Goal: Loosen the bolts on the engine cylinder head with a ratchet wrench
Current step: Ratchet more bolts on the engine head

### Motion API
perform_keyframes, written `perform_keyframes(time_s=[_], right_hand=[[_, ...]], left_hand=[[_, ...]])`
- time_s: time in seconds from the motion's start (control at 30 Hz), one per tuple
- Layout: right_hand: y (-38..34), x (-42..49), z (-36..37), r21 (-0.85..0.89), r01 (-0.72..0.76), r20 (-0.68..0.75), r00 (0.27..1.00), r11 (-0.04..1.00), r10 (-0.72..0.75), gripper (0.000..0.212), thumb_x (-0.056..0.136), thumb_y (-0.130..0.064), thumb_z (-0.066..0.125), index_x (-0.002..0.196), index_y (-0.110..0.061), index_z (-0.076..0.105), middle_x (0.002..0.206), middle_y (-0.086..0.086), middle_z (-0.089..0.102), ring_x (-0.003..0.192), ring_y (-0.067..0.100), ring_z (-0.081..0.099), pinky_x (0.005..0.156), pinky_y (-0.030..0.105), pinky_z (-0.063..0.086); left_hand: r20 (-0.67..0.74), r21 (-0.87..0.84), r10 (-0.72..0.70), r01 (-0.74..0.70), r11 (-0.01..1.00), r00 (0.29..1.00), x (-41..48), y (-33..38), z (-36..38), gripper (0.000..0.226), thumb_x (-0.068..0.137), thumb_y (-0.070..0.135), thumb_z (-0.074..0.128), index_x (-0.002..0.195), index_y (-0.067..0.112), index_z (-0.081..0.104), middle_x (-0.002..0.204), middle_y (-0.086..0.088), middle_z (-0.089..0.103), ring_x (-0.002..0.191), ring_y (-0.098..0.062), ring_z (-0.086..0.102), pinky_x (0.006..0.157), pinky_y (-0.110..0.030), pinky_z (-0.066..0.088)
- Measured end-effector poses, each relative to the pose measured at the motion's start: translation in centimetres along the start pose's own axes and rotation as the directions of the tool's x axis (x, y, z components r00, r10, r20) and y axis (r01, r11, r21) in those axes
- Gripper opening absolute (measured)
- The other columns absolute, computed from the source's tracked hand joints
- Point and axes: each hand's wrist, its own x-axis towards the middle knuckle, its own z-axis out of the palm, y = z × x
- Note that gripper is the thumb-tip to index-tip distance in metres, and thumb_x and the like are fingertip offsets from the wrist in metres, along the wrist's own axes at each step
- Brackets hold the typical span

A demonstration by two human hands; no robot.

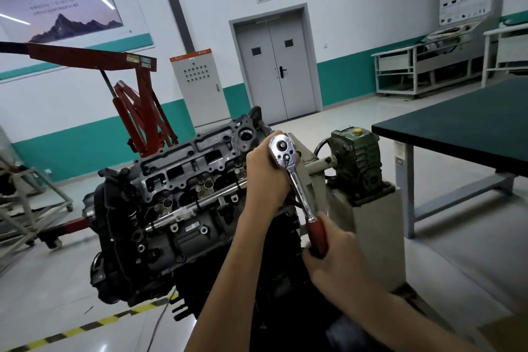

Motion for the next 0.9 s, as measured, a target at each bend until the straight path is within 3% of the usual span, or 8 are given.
perform_keyframes(time_s=[0.13, 0.27, 0.37, 0.47, 0.6, 0.73, 0.8, 0.9], right_hand=[[2.4, 3.1, -5.8, -0.339, 0.113, 0.148, 0.987, 0.934, -0.066, 0.030, 0.077, -0.010, 0.066, 0.104, -0.017, 0.055, 0.066, -0.002, 0.056, 0.052, 0.007, 0.054, 0.053, 0.014, 0.047], [1.4, 8.6, -11.5, -0.626, 0.321, 0.207, 0.947, 0.711, -0.245, 0.032, 0.072, -0.010, 0.069, 0.101, -0.013, 0.056, 0.073, 0.002, 0.061, 0.061, 0.021, 0.057, 0.059, 0.034, 0.050], [0.5, 11.0, -12.7, -0.704, 0.348, 0.213, 0.935, 0.619, -0.283, 0.032, 0.071, -0.008, 0.067, 0.100, -0.011, 0.055, 0.072, 0.007, 0.061, 0.064, 0.028, 0.057, 0.058, 0.030, 0.042], [1.7, 8.9, -11.2, -0.627, 0.298, 0.179, 0.954, 0.720, -0.239, 0.031, 0.071, -0.005, 0.067, 0.098, -0.013, 0.055, 0.067, -0.004, 0.050, 0.058, 0.018, 0.055, 0.053, 0.022, 0.037], [2.1, 2.5, -5.4, -0.291, 0.091, 0.031, 0.996, 0.952, -0.086, 0.026, 0.073, -0.006, 0.069, 0.089, -0.022, 0.055, 0.055, -0.009, 0.049, 0.047, 0.004, 0.050, 0.049, 0.012, 0.040], [0.3, -0.5, 0.9, 0.051, -0.027, -0.090, 0.995, 0.998, 0.032, 0.035, 0.072, 0.000, 0.063, 0.066, -0.028, 0.042, 0.056, -0.021, 0.056, 0.045, -0.001, 0.052, 0.038, 0.003, 0.030], [0.4, -0.5, 1.6, 0.078, -0.017, -0.098, 0.995, 0.997, 0.024, 0.035, 0.072, 0.001, 0.063, 0.066, -0.028, 0.043, 0.058, -0.023, 0.056, 0.044, -0.001, 0.052, 0.038, 0.003, 0.029], [1.9, 0.5, -1.1, -0.099, 0.054, -0.055, 0.997, 0.994, -0.059, 0.027, 0.067, 0.004, 0.067, 0.082, -0.017, 0.058, 0.042, -0.010, 0.045, 0.047, 0.001, 0.052, 0.040, 0.002, 0.030]], left_hand=[[0.040, -0.028, -0.030, 0.031, 0.999, 0.999, 0.2, 0.3, -0.1, 0.048, 0.073, -0.017, 0.055, 0.056, 0.026, 0.043, 0.050, 0.016, 0.048, 0.050, -0.001, 0.039, 0.049, -0.012, 0.032], [0.136, -0.021, -0.033, 0.036, 0.999, 0.990, 0.6, 0.5, -0.8, 0.027, 0.079, -0.007, 0.063, 0.061, 0.011, 0.055, 0.055, 0.008, 0.051, 0.051, -0.006, 0.039, 0.049, -0.018, 0.034], [0.153, -0.003, -0.035, 0.036, 0.999, 0.988, 0.7, 0.7, -1.1, 0.023, 0.081, -0.003, 0.065, 0.066, 0.013, 0.059, 0.060, 0.002, 0.055, 0.053, -0.006, 0.043, 0.052, -0.018, 0.037], [0.099, -0.037, 0.007, -0.004, 0.999, 0.995, 0.0, 0.4, -0.9, 0.026, 0.079, -0.004, 0.066, 0.072, 0.019, 0.058, 0.064, 0.008, 0.057, 0.059, -0.006, 0.048, 0.059, -0.019, 0.043], [-0.001, -0.035, 0.115, -0.115, 0.993, 0.993, -0.7, 0.3, 0.2, 0.022, 0.074, -0.003, 0.062, 0.078, 0.017, 0.053, 0.066, 0.012, 0.054, 0.062, -0.002, 0.049, 0.059, -0.011, 0.039], [-0.037, -0.085, 0.107, -0.110, 0.990, 0.994, -0.7, 0.1, 1.0, 0.023, 0.075, -0.002, 0.060, 0.070, 0.017, 0.047, 0.059, 0.015, 0.044, 0.055, 0.000, 0.039, 0.053, -0.012, 0.031], [-0.016, -0.116, 0.081, -0.083, 0.990, 0.997, -0.4, -0.2, 1.0, 0.032, 0.077, -0.007, 0.059, 0.065, 0.018, 0.043, 0.057, 0.013, 0.041, 0.054, -0.001, 0.034, 0.051, -0.016, 0.028], [-0.014, -0.095, 0.052, -0.053, 0.994, 0.999, -0.1, -0.2, 1.0, 0.039, 0.075, -0.012, 0.056, 0.060, 0.020, 0.040, 0.053, 0.013, 0.042, 0.051, -0.001, 0.033, 0.049, -0.017, 0.027]])
